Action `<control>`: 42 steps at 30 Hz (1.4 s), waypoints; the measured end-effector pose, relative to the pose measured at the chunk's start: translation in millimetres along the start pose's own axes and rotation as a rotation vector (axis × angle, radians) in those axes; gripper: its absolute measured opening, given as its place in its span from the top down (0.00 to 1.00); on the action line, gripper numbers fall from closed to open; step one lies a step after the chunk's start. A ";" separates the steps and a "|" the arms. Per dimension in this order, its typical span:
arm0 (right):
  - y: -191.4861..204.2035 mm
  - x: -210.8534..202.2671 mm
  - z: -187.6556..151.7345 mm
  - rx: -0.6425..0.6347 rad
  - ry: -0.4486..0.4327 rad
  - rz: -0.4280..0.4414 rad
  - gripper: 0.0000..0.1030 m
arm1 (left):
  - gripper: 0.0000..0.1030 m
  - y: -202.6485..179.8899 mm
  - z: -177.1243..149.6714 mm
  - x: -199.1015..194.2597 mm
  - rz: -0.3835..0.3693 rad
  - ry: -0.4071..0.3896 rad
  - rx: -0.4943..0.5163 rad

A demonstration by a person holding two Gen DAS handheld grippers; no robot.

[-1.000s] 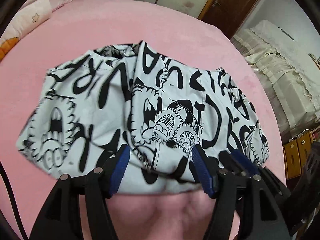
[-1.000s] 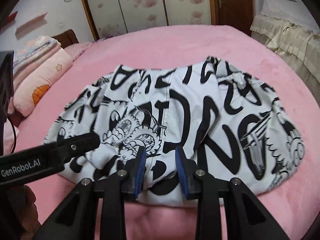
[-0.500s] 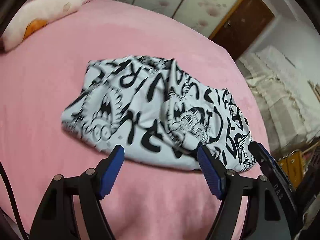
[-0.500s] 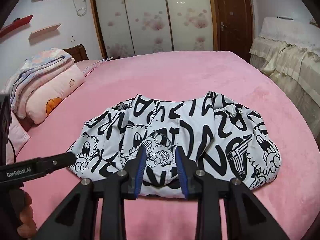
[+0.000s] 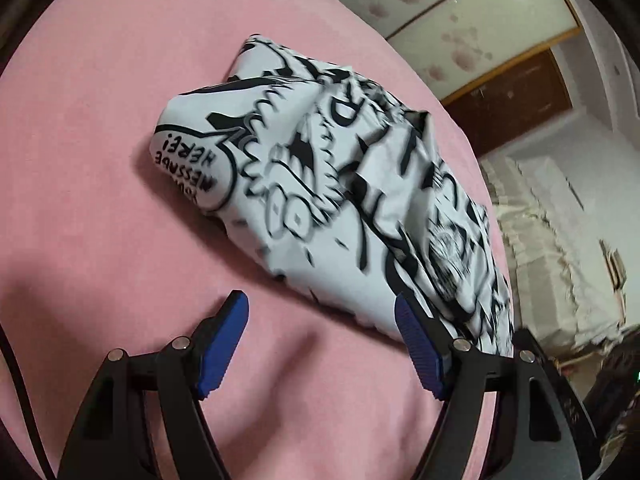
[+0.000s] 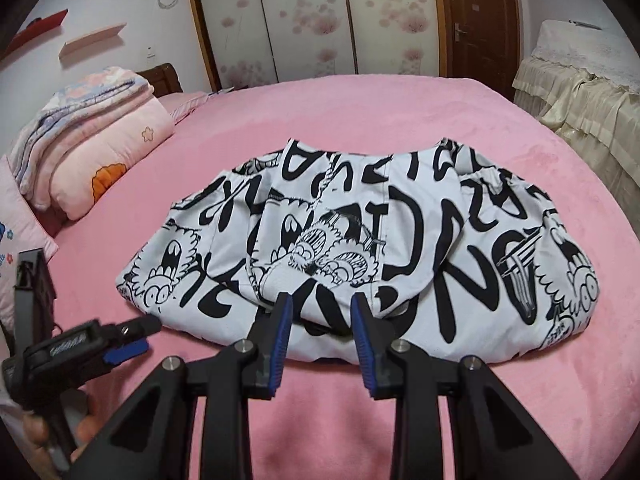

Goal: Fold large clothes

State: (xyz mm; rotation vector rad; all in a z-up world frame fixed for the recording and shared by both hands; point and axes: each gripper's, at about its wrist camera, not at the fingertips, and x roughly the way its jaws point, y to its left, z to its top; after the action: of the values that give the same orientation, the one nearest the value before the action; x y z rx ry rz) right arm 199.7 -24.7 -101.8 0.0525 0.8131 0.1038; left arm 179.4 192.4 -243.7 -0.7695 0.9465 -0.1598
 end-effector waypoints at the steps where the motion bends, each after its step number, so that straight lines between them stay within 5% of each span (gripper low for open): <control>1: -0.1 2.0 -0.2 0.000 0.002 0.000 0.71 | 0.28 5.0 4.3 5.9 -0.008 -0.012 -0.013; 12: -14.8 40.6 22.2 -0.004 -0.020 -0.036 0.71 | 0.29 -0.2 49.7 45.9 0.014 -0.095 -0.020; 17: -23.1 74.4 31.0 0.013 0.003 -0.030 0.79 | 0.71 -22.7 53.7 38.1 0.125 -0.167 0.027; 21: -26.1 109.0 8.9 0.022 0.113 0.003 0.83 | 0.87 -62.3 55.7 24.6 0.186 -0.248 0.152; 24: -29.2 112.4 -10.3 0.027 0.057 0.009 0.83 | 0.88 -107.5 51.5 17.6 0.204 -0.319 0.277; 28: -32.8 109.3 -15.4 0.052 0.046 0.020 0.83 | 0.89 -195.8 35.5 19.4 0.135 -0.369 0.486; 35: -94.4 61.2 -26.7 0.243 0.026 0.190 0.85 | 0.89 -321.8 -30.1 52.9 -0.057 -0.312 0.780; 39: -153.2 9.1 -49.7 0.305 -0.037 0.065 0.85 | 0.89 -367.3 -82.7 105.0 -0.107 -0.203 0.910; 42: -205.0 -11.8 -75.6 0.365 -0.008 -0.065 0.85 | 0.89 -376.4 -120.6 175.7 -0.022 -0.043 1.001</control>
State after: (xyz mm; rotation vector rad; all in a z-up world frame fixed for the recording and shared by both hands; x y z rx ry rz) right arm 151.5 -229.2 -162.9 0.3707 0.8173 -0.1071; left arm 264.5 -222.6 -156.2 0.1430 0.6891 -0.5791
